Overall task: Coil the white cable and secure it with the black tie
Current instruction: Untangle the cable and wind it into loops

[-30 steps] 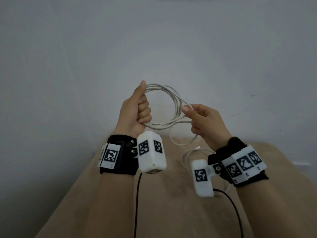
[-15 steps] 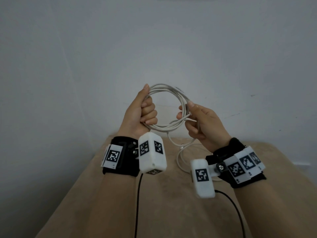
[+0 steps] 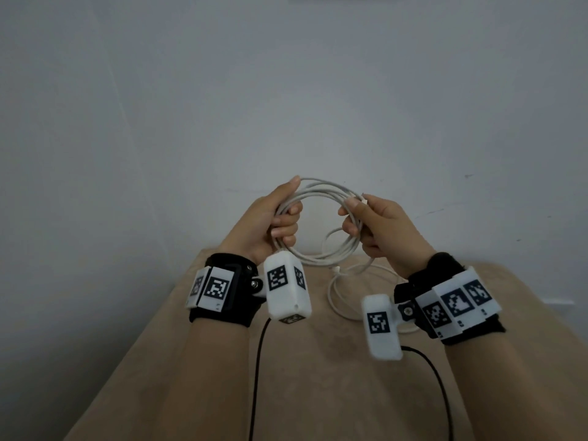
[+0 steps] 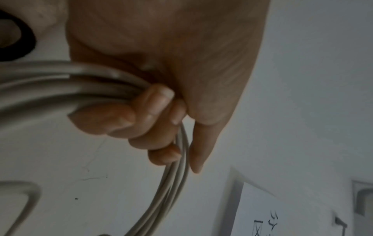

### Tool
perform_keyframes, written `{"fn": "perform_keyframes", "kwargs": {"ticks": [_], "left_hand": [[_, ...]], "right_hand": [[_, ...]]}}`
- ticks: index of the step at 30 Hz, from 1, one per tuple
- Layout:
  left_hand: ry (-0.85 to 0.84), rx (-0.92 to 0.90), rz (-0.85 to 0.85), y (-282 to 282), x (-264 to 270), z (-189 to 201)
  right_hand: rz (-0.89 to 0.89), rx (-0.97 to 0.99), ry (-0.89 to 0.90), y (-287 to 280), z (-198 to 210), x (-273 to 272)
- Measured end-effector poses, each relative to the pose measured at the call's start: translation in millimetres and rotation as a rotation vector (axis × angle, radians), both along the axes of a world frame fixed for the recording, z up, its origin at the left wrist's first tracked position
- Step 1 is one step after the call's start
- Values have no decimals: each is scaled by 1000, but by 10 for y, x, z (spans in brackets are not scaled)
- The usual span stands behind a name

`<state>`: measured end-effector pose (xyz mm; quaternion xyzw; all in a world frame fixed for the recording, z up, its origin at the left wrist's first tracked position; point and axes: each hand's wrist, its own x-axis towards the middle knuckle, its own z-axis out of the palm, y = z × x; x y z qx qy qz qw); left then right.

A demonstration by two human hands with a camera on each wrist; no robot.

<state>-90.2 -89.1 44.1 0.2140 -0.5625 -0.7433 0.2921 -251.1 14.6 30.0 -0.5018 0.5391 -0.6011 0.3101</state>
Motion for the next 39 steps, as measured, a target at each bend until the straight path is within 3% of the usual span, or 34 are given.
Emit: {"fn": "perform_keyframes", "kwargs": {"ticks": [4, 9, 16, 24, 35, 39], "left_hand": [[-151, -120, -31, 31, -16, -18], [-166, -129, -79, 51, -19, 4], [-131, -202, 149, 70, -107, -29], [-112, -200, 221, 84, -136, -25], [-426, -480, 46, 157, -98, 1], [-471, -599, 12, 185, -114, -5]], "right_hand": [[32, 68, 178, 39, 40, -34], [67, 81, 201, 62, 50, -39], [-9, -12, 145, 25, 28, 8], [-29, -53, 163, 27, 28, 21], [63, 49, 432, 46, 27, 99], [73, 82, 439, 36, 26, 86]]}}
